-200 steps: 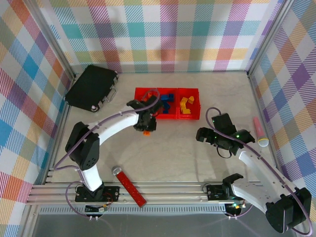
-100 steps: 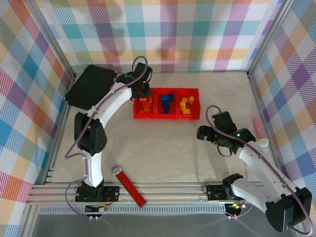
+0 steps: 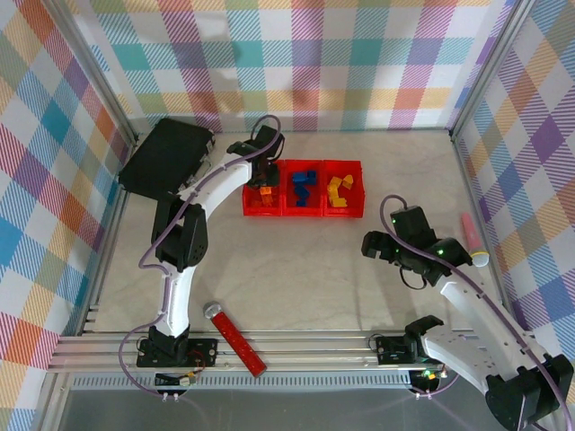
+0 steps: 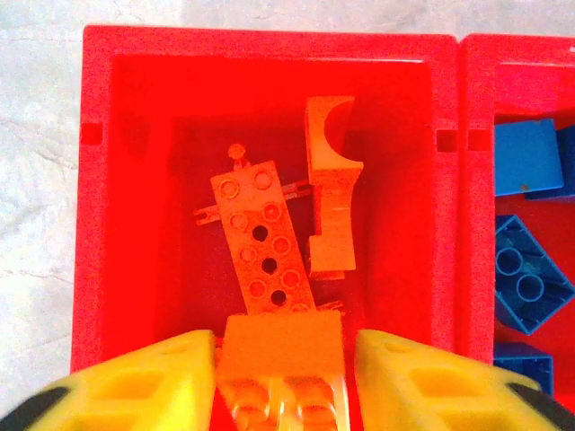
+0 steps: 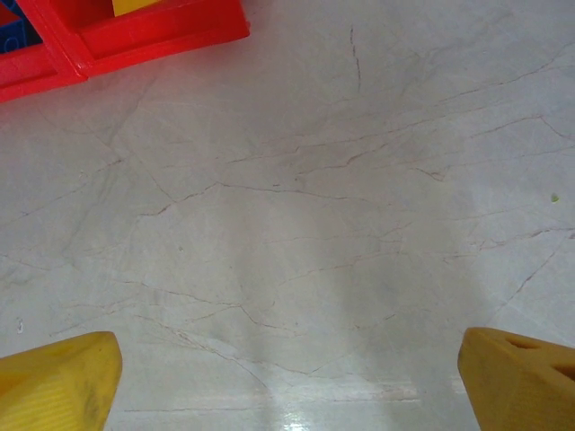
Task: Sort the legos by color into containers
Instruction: Place the lego in the container, then reset both arms
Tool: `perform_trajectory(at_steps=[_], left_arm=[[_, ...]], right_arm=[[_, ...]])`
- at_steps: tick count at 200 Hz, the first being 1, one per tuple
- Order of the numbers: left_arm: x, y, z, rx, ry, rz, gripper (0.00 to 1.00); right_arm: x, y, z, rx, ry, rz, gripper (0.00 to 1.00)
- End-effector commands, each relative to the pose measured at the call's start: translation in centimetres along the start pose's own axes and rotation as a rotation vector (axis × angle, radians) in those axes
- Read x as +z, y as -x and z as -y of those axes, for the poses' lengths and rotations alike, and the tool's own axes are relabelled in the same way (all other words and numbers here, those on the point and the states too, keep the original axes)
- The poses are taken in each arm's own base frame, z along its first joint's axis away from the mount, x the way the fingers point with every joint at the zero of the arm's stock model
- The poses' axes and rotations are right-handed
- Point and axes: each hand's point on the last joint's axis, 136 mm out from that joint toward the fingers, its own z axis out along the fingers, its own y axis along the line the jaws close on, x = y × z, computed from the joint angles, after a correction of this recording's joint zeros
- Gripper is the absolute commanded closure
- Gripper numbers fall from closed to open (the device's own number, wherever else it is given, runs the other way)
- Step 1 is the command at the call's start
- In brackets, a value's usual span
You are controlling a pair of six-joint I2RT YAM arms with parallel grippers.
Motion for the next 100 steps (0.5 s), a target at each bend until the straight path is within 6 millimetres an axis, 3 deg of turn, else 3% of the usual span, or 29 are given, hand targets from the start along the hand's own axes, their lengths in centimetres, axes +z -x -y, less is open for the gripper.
perform_trajectory(at_steps=[1, 16, 53, 86, 100], left_arm=[[-1.8, 1.5, -0.6, 0.005, -0.002, 0.060, 0.43], [-3.5, 2.3, -0.9, 0.013, -0.005, 0.095, 0.28], [-9.0, 4.0, -2.9, 0.001, -0.003, 0.194, 0.15], [-16.1, 4.3, -6.7, -0.092, -0.061, 0.401, 0.07], [-17.9, 3.5, -8.8, -0.149, -0.097, 0.469, 0.06]], right_arm=[[-0.3, -0.5, 1.0, -0.012, -0.034, -0.005, 0.03], [-0.4, -0.4, 1.0, -0.010, -0.038, -0.001, 0.03], [-0.5, 0.5, 0.8, -0.033, -0.040, 0.023, 0.03], [-1.1, 4.0, 0.3, -0.154, -0.062, 0.155, 0.01], [-1.3, 6.0, -0.4, -0.270, -0.054, 0.255, 0.00]])
